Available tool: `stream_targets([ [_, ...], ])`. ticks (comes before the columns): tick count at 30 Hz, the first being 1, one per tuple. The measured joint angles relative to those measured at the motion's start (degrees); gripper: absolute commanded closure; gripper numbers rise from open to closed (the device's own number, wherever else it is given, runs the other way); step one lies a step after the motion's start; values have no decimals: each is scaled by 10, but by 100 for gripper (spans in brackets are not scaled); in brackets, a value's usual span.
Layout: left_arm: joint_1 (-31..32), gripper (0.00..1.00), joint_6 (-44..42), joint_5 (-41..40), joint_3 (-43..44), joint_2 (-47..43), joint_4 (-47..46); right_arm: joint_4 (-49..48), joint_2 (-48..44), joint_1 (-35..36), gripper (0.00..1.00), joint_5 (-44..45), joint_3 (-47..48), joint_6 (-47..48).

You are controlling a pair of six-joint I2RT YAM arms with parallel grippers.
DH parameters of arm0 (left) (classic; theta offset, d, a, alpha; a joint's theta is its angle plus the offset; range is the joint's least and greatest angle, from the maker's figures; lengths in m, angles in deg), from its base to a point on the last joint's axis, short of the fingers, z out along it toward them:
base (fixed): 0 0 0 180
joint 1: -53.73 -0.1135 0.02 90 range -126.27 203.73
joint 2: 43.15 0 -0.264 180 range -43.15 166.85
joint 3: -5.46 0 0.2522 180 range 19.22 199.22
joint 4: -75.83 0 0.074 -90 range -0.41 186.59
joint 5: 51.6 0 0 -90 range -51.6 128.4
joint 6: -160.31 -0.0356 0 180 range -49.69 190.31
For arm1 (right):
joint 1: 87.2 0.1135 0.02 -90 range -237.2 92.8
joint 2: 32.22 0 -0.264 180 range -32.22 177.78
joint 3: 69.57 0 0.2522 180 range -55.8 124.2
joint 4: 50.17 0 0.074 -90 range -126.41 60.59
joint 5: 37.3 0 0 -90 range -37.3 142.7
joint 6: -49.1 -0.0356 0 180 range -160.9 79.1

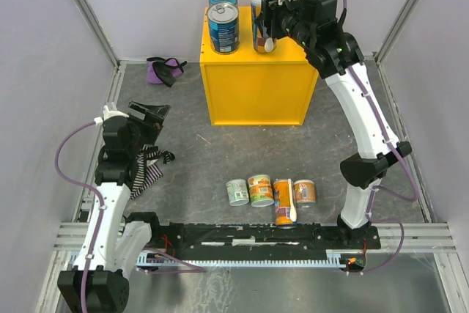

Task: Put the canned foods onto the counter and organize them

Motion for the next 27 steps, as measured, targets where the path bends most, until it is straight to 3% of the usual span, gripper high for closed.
stream_targets([
  [11, 0, 11, -10, -1, 25, 60, -28, -108, 27, -10, 98, -21, -47, 5],
  [27, 0, 11, -27, 2, 38, 77, -76, -245, 55, -50, 98, -55, -95, 17],
])
